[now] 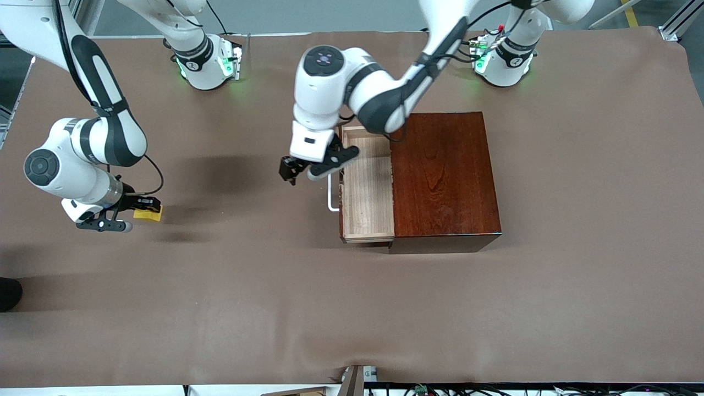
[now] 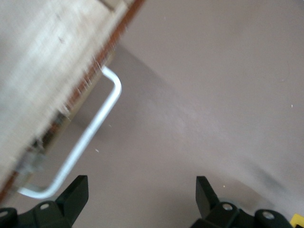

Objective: Open drawer, take yellow block, close drawer
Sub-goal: 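Push the drawer shut with the left gripper while the right gripper sets the cube down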

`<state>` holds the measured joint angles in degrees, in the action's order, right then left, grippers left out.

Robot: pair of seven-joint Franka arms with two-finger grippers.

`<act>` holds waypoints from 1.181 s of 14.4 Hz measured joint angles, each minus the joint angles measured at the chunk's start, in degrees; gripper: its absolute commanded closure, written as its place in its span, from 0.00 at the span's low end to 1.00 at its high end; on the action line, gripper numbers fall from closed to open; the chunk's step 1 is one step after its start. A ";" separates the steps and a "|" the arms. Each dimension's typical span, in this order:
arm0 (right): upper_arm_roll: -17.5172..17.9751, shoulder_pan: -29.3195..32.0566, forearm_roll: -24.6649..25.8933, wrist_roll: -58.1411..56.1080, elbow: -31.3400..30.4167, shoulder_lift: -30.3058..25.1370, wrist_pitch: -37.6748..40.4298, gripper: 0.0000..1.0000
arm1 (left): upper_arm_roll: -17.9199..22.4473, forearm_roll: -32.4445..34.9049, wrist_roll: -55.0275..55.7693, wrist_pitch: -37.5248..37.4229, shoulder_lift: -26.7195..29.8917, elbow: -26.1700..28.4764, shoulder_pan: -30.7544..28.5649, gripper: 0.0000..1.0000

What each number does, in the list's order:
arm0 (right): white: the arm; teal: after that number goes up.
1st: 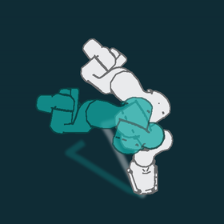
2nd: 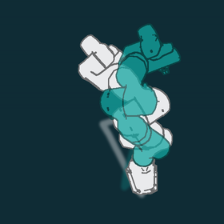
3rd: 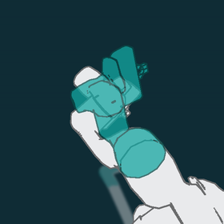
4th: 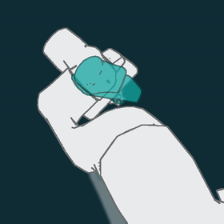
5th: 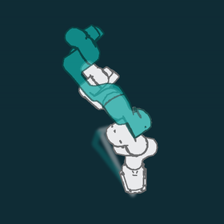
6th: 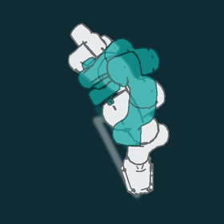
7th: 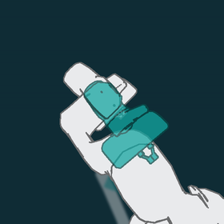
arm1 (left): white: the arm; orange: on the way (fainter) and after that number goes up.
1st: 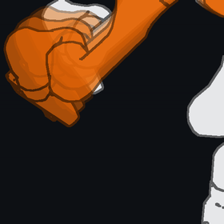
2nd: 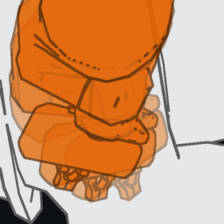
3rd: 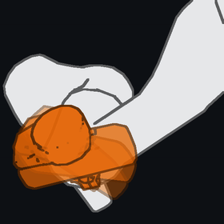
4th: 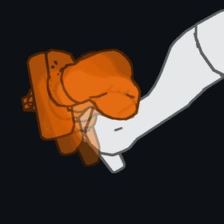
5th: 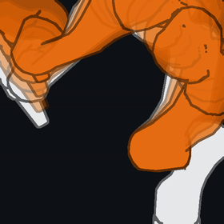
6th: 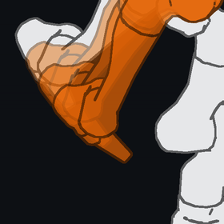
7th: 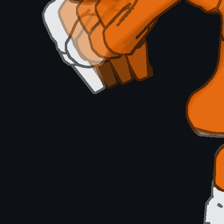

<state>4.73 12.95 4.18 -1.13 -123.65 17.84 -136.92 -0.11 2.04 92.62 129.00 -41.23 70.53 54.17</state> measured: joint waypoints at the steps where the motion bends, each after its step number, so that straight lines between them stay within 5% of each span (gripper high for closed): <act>1: 0.00 0.56 0.23 -0.39 -0.33 0.45 -0.81 1.00 | 0.62 0.00 2.27 1.14 -1.32 -0.29 1.18 0.00; 7: 0.04 1.05 0.39 -0.67 -2.59 3.34 -6.42 0.95 | 8.00 0.00 12.44 1.97 -6.89 -0.99 7.67 0.00; 11: 0.04 1.79 0.39 -0.57 -3.12 4.89 -7.93 0.59 | 8.84 0.00 13.56 -2.90 -7.20 -1.25 8.31 0.00; 12: 0.05 2.04 0.39 -0.57 -3.12 4.90 -8.11 0.45 | 9.22 -0.01 13.59 -4.28 -7.20 -1.42 8.32 0.00; 13: 0.05 2.22 0.39 -0.57 -3.12 4.92 -8.24 0.13 | 9.47 -0.01 13.88 -5.36 -7.18 -1.68 8.32 0.00; 14: 0.05 2.35 0.39 -0.57 -3.12 4.93 -8.33 0.00 | 9.51 0.00 14.30 -6.78 -7.18 -1.93 8.33 0.00; 17: 0.06 2.56 0.39 -0.57 -3.12 5.14 -8.19 0.00 | 9.69 1.33 14.48 -10.54 -7.18 -2.49 8.42 0.00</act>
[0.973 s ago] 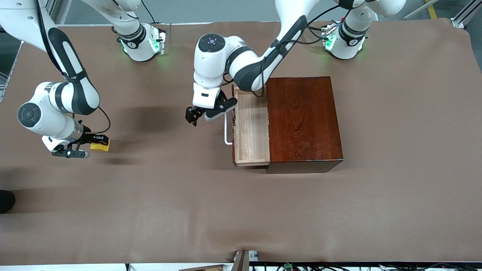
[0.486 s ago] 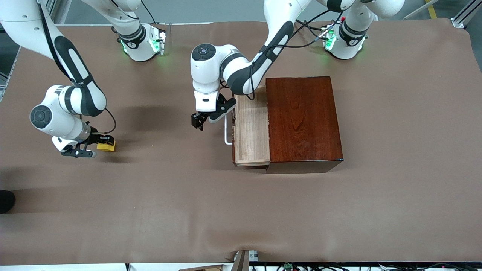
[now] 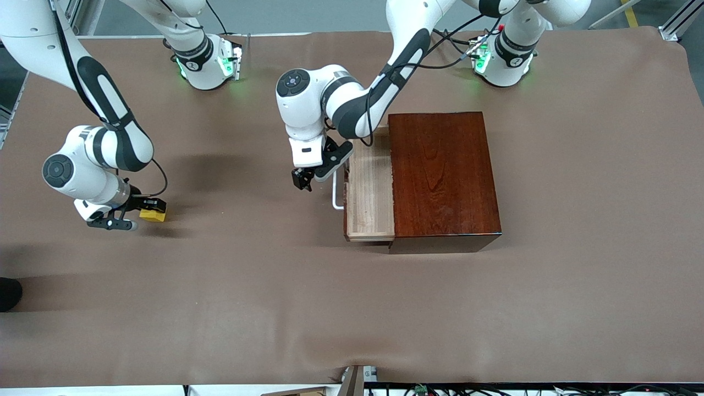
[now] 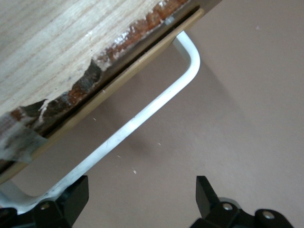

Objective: Open drawer, take yellow block, close drawer
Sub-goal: 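Push the drawer shut with the left gripper while the right gripper sets the cube down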

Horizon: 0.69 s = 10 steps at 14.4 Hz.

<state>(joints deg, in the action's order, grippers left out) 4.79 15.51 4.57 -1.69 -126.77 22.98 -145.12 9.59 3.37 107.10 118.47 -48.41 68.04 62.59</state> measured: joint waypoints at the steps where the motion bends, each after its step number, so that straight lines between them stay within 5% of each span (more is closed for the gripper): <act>1: 0.06 0.00 0.00 0.00 0.07 -0.02 0.44 0.00 | 0.21 0.21 0.00 -1.20 0.02 -0.14 0.00 0.00; 10: 1.96 -1.23 0.00 -0.02 1.78 -6.74 7.42 0.00 | 2.61 1.06 0.00 -13.29 0.55 -0.37 -1.22 0.00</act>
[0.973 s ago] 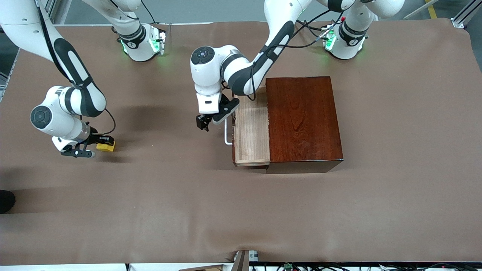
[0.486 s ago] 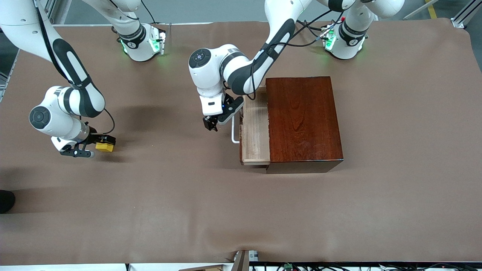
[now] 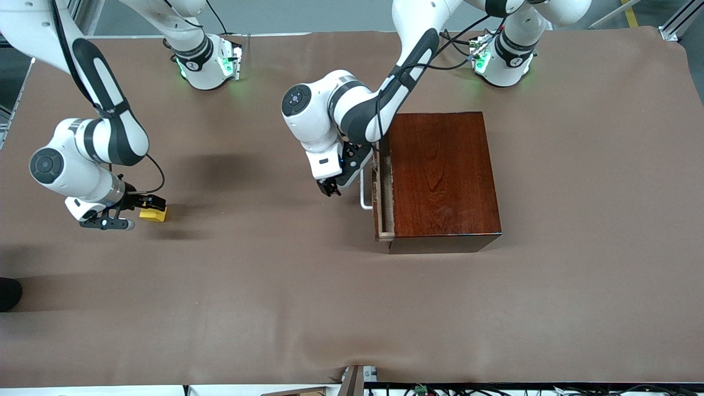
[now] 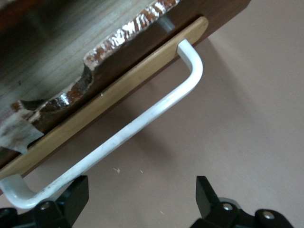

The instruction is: Open drawer, take yellow block, close drawer

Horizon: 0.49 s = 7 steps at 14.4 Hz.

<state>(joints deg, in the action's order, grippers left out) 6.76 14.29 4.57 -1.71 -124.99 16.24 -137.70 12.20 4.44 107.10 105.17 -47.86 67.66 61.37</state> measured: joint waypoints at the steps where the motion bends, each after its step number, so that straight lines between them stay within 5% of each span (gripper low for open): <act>1: 0.03 -0.28 0.00 0.00 0.04 -1.10 0.88 0.00 | 0.21 0.01 0.00 -1.03 0.00 0.03 -0.03 0.00; 7: 0.15 -3.69 -0.77 0.03 7.83 -6.80 16.80 0.00 | 0.76 0.07 0.00 -2.94 0.00 0.30 -0.41 0.00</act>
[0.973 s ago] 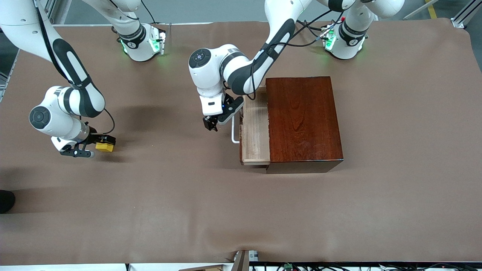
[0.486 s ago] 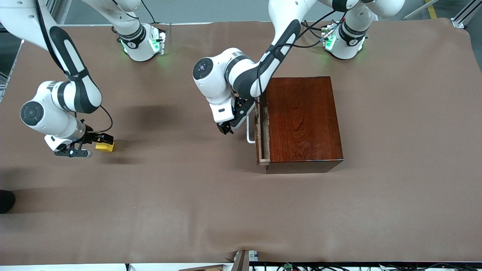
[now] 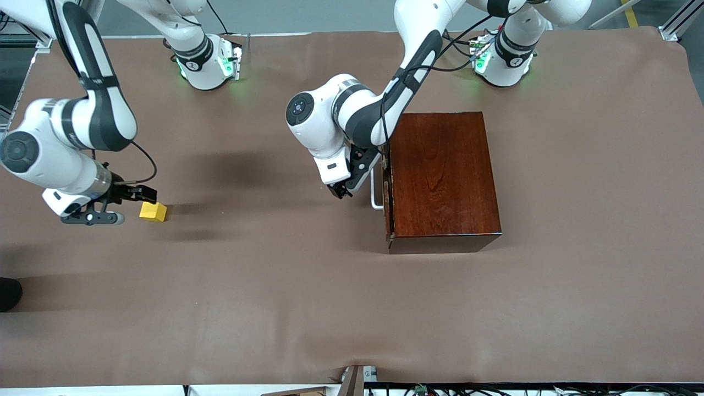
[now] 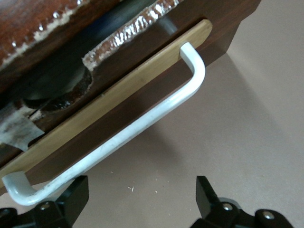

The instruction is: Open drawer, take yellow block, close drawer

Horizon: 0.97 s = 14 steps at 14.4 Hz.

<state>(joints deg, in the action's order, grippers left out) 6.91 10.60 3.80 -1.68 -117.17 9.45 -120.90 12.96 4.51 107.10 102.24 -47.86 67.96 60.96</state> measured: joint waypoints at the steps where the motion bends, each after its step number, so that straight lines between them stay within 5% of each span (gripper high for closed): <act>1: 0.01 -0.41 -0.70 0.00 2.41 -0.47 3.62 0.00 | 0.00 0.00 0.00 -0.51 0.00 0.03 -0.13 0.00; 9: 0.08 -3.94 -3.64 -0.01 22.57 -1.40 27.85 0.00 | 0.01 1.10 -0.40 -1.84 -0.01 0.04 -0.39 0.00; 14: -0.01 -3.94 -5.15 -0.01 31.09 -1.72 36.61 0.00 | 1.52 2.13 -13.17 0.40 1.79 -1.04 -0.41 0.00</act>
<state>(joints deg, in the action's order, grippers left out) 6.90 6.66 -1.34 -1.70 -86.07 7.73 -84.29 14.48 6.64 93.93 102.63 -46.07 66.93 60.54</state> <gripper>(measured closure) 0.000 0.000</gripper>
